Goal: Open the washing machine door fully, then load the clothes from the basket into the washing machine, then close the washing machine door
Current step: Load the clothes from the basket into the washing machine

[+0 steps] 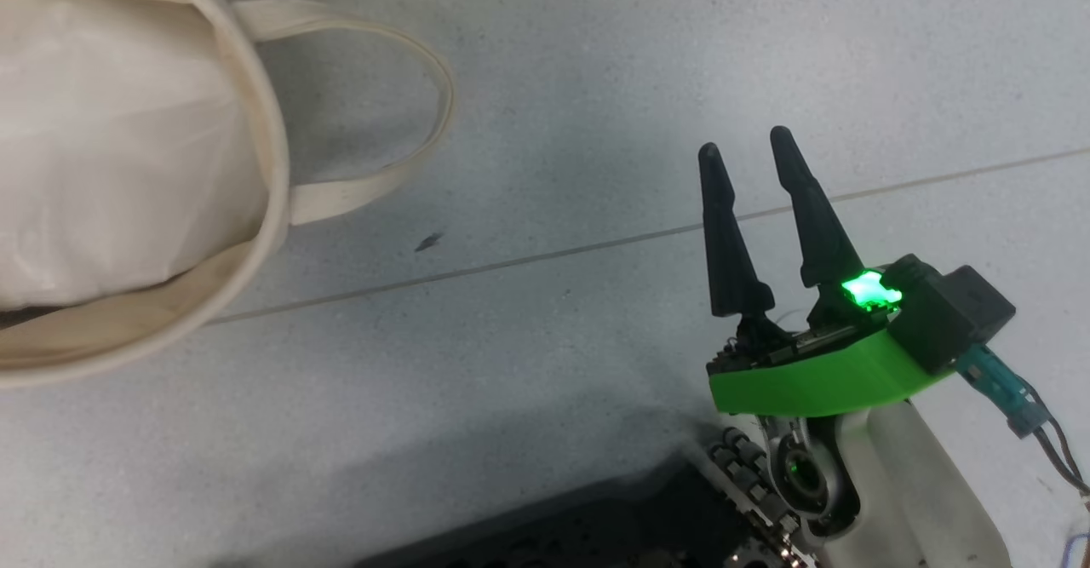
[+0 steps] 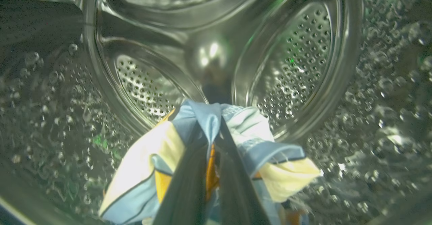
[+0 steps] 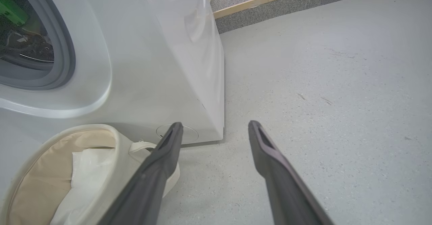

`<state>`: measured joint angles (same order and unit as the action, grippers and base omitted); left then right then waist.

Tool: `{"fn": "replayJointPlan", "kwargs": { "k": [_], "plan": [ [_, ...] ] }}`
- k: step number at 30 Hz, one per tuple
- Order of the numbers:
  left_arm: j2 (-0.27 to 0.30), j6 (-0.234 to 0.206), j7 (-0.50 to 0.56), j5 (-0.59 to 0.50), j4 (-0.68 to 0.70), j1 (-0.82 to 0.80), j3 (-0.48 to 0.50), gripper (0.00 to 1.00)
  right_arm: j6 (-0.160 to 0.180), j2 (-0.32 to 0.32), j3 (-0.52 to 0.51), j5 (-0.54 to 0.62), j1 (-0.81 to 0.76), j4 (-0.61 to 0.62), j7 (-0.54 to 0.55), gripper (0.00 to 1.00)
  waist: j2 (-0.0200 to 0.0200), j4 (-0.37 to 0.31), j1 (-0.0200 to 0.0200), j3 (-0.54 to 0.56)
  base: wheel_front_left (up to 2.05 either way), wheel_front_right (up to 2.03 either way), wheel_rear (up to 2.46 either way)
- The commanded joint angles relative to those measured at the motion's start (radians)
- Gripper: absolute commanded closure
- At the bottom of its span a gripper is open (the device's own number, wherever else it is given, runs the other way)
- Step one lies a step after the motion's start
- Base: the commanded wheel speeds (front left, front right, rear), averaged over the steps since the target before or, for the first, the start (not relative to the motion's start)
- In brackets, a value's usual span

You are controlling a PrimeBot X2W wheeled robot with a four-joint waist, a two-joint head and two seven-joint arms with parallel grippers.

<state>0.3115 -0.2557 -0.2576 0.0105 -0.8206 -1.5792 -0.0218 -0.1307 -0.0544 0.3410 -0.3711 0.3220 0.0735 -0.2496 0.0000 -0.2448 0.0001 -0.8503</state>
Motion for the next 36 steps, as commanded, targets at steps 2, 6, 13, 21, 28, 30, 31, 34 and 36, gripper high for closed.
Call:
{"fn": "replayJointPlan", "kwargs": {
  "k": [2,6,13,21,28,30,31,34,36],
  "plan": [
    [0.068,-0.005,-0.004,-0.013,0.012,-0.057,-0.002,1.00,0.000,0.004,0.019,-0.011,-0.023,0.033,-0.012,0.00,0.0000,-0.020,-0.0001,-0.023,0.00,0.00,0.00],
    [0.091,-0.004,-0.004,-0.019,-0.012,-0.100,-0.011,1.00,0.000,0.004,0.020,-0.019,-0.023,0.037,-0.012,0.00,0.0000,-0.030,-0.0001,-0.039,0.00,0.00,0.00],
    [0.075,-0.007,-0.004,-0.008,-0.017,-0.184,-0.020,0.00,0.000,0.004,0.020,-0.008,-0.014,0.046,-0.012,0.00,0.0000,-0.023,-0.0001,-0.084,0.00,0.00,0.00],
    [0.063,-0.005,-0.004,0.006,0.009,-0.145,-0.028,0.00,0.000,0.004,0.013,0.004,-0.004,0.040,-0.012,0.00,0.0000,0.000,-0.0001,-0.056,0.00,0.00,0.00],
    [0.011,0.024,-0.004,0.069,0.134,0.073,0.016,0.00,0.000,0.004,0.015,0.017,-0.005,0.010,-0.012,0.00,0.0000,0.046,-0.0001,0.064,0.00,0.00,0.00],
    [-0.017,0.032,-0.004,0.072,0.165,0.174,0.019,0.00,0.000,0.004,0.014,0.025,-0.011,-0.003,-0.012,0.00,0.0000,0.067,-0.0001,0.116,0.00,0.00,0.00],
    [-0.035,0.037,-0.004,0.078,0.174,0.227,0.021,0.00,0.000,0.004,0.015,0.032,-0.015,-0.011,-0.012,0.00,0.0000,0.079,-0.0001,0.144,0.00,0.00,0.00],
    [-0.080,0.055,-0.004,0.089,0.214,0.370,0.028,0.00,0.000,0.004,0.020,0.043,-0.031,-0.028,-0.012,0.00,0.0000,0.109,-0.0001,0.223,0.00,0.00,0.00],
    [-0.103,0.074,-0.004,0.088,0.249,0.459,0.028,0.00,0.000,0.004,0.022,0.046,-0.045,-0.038,-0.012,0.00,0.0000,0.127,-0.0001,0.274,0.00,0.00,0.00]
  ]
}}
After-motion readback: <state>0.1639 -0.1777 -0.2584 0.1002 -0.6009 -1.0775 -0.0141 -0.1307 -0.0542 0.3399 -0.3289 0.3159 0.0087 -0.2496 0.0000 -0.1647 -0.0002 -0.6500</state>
